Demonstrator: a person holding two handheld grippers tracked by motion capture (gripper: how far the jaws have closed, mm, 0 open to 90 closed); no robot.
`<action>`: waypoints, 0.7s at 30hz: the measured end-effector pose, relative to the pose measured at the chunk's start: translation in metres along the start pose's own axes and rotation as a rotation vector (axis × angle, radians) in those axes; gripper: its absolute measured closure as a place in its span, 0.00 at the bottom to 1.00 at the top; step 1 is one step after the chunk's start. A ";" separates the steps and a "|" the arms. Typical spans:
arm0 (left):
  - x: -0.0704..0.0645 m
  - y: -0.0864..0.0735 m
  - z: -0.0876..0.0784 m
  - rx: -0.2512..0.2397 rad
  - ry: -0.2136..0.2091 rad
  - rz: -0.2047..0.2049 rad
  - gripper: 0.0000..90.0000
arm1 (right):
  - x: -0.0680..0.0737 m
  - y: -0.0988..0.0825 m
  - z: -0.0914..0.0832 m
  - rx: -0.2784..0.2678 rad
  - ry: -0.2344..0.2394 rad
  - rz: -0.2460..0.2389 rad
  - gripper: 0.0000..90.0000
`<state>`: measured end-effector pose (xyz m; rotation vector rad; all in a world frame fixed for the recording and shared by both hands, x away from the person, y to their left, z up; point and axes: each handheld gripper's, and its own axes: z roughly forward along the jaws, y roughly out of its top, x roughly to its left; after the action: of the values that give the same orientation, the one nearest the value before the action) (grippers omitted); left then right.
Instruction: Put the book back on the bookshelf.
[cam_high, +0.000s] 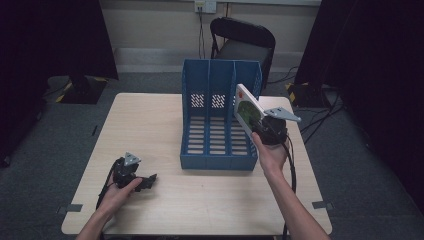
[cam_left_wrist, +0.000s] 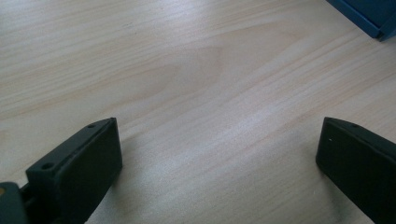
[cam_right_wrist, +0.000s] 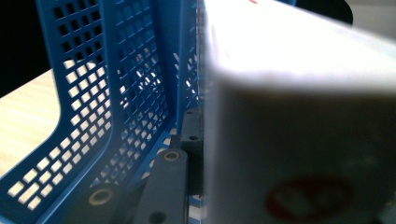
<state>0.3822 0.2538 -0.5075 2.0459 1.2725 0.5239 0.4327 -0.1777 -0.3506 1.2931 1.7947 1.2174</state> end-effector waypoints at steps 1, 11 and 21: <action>0.000 0.000 0.000 0.000 0.000 0.000 0.00 | 0.000 0.000 0.003 0.004 -0.006 0.008 0.85; -0.001 0.000 0.000 0.000 -0.004 0.004 0.00 | -0.004 -0.011 0.033 0.041 -0.046 0.021 0.85; -0.001 0.000 0.000 -0.001 -0.004 0.004 0.00 | 0.000 -0.024 0.052 0.084 -0.049 0.003 0.85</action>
<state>0.3816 0.2535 -0.5075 2.0485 1.2662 0.5222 0.4678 -0.1628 -0.3927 1.3611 1.8265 1.1136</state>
